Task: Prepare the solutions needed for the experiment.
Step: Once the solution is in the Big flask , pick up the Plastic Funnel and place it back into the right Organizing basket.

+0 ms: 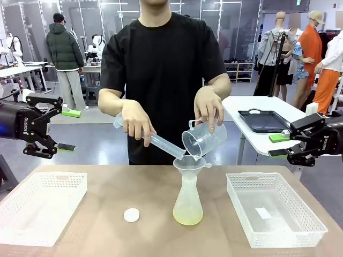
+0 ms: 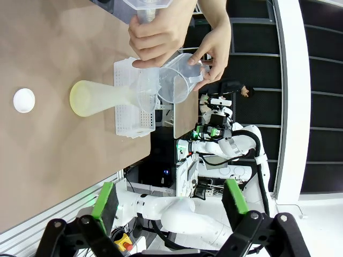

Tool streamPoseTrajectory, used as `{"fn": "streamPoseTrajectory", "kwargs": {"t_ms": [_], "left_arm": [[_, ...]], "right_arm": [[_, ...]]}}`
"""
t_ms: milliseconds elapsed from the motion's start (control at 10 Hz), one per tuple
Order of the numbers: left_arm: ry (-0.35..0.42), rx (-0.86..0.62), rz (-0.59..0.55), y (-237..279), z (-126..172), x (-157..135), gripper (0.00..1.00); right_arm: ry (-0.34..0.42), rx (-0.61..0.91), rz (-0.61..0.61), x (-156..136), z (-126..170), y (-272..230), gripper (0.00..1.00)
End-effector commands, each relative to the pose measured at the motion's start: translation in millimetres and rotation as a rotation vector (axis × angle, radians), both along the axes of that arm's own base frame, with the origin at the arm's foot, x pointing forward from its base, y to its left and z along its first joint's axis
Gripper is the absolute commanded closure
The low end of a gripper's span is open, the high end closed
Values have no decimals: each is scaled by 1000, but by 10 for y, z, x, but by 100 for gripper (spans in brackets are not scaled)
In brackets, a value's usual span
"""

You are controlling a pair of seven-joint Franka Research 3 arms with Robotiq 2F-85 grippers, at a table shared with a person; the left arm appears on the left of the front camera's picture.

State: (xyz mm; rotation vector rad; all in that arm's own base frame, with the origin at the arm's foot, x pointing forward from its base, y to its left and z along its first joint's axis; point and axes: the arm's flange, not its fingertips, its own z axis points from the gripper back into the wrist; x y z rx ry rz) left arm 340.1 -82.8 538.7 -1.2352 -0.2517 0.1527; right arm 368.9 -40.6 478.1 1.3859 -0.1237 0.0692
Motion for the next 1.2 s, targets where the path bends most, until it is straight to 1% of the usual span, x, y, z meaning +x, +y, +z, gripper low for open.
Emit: {"fn": "streamPoseTrajectory", "kwargs": {"t_ms": [0,1100], "left_arm": [[5,-29,0,-37,11,-6,0],[5,-29,0,-37,11,-6,0]], "right_arm": [[-8,2,5,5,18,-5,53],[-8,2,5,5,18,-5,53]]}}
